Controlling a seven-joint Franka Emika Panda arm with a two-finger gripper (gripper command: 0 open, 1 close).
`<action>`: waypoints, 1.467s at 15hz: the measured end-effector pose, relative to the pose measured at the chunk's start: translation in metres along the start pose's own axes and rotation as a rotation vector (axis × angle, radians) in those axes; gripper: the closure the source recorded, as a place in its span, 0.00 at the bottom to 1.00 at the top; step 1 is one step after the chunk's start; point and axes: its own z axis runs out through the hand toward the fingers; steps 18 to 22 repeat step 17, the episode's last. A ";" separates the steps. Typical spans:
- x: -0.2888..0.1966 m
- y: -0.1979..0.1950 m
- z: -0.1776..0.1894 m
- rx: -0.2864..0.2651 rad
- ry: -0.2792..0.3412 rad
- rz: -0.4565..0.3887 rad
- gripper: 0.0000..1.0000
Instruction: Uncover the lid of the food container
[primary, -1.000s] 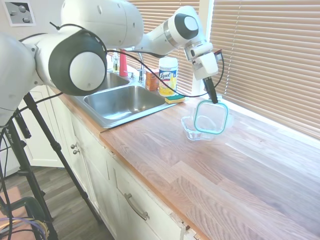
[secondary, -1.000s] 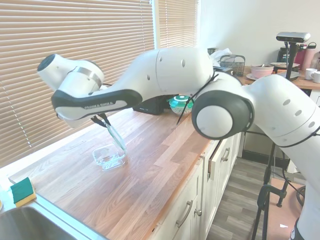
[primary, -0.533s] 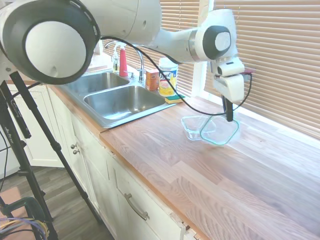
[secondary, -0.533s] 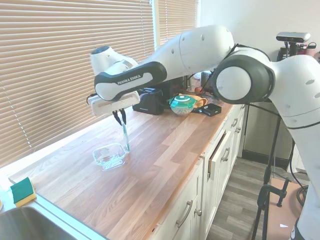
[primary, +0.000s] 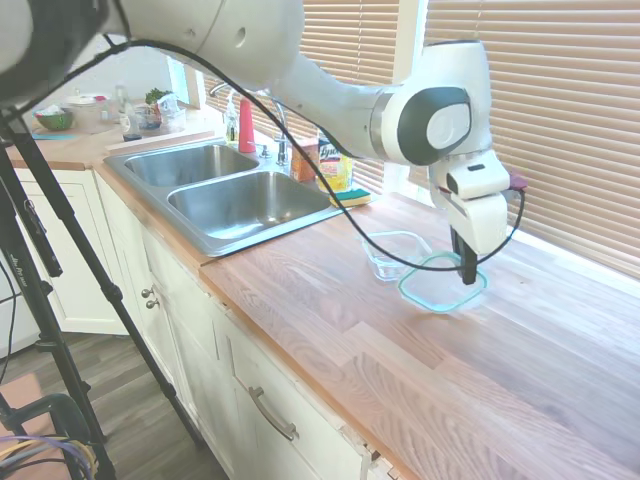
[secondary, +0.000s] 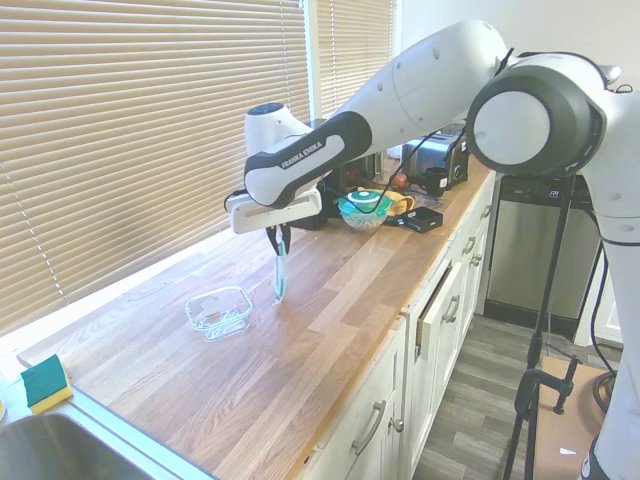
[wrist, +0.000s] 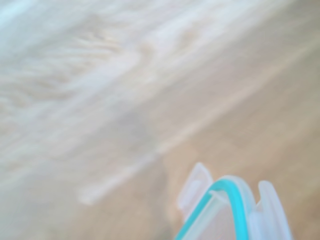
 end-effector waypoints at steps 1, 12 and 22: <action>0.001 0.013 0.008 0.004 0.000 0.002 1.00; -0.053 0.113 0.050 0.020 -0.021 -0.055 0.00; -0.065 0.105 -0.006 0.084 0.021 -0.045 0.00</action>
